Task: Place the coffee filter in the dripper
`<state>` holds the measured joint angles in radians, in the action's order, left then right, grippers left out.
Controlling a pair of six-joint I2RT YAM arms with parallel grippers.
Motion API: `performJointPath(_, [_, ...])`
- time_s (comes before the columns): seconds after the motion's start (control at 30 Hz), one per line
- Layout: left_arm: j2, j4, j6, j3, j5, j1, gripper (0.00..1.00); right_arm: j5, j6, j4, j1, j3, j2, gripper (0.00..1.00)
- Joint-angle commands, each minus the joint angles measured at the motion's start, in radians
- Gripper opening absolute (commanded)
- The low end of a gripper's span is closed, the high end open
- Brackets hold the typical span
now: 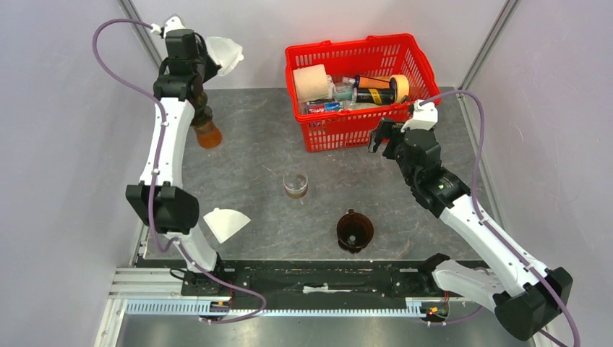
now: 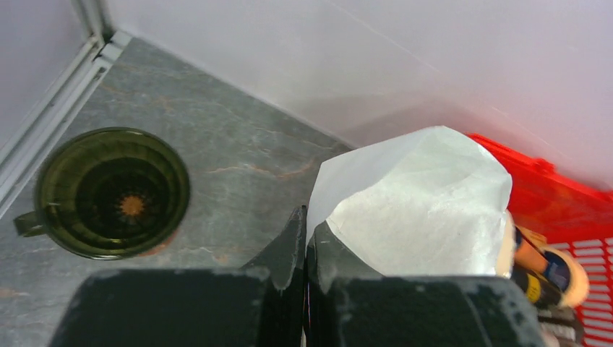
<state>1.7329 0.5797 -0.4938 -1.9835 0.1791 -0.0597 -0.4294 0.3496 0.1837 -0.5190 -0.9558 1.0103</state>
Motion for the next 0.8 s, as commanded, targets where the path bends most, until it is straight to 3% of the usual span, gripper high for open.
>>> performJointPath(0.0, [0.066,0.064,-0.057,-0.077,-0.021,0.114,0.02,-0.038,0.007,-0.002,0.014,-0.012,0.022,0.97])
performJointPath(0.2, [0.097,0.111,-0.121,-0.058,0.063,0.201,0.02,-0.058,0.006,-0.004,0.022,-0.006,0.019,0.97])
performJointPath(0.4, [0.068,0.073,-0.144,0.01,0.051,0.209,0.02,-0.043,0.013,-0.011,0.024,-0.002,0.033,0.97])
performJointPath(0.63, [-0.053,-0.089,-0.22,0.262,0.103,0.207,0.02,-0.01,0.017,-0.018,0.024,0.004,0.033,0.97])
performJointPath(0.77, [-0.087,-0.141,-0.225,0.32,0.138,0.208,0.02,0.002,0.017,-0.029,0.024,0.013,0.029,0.97])
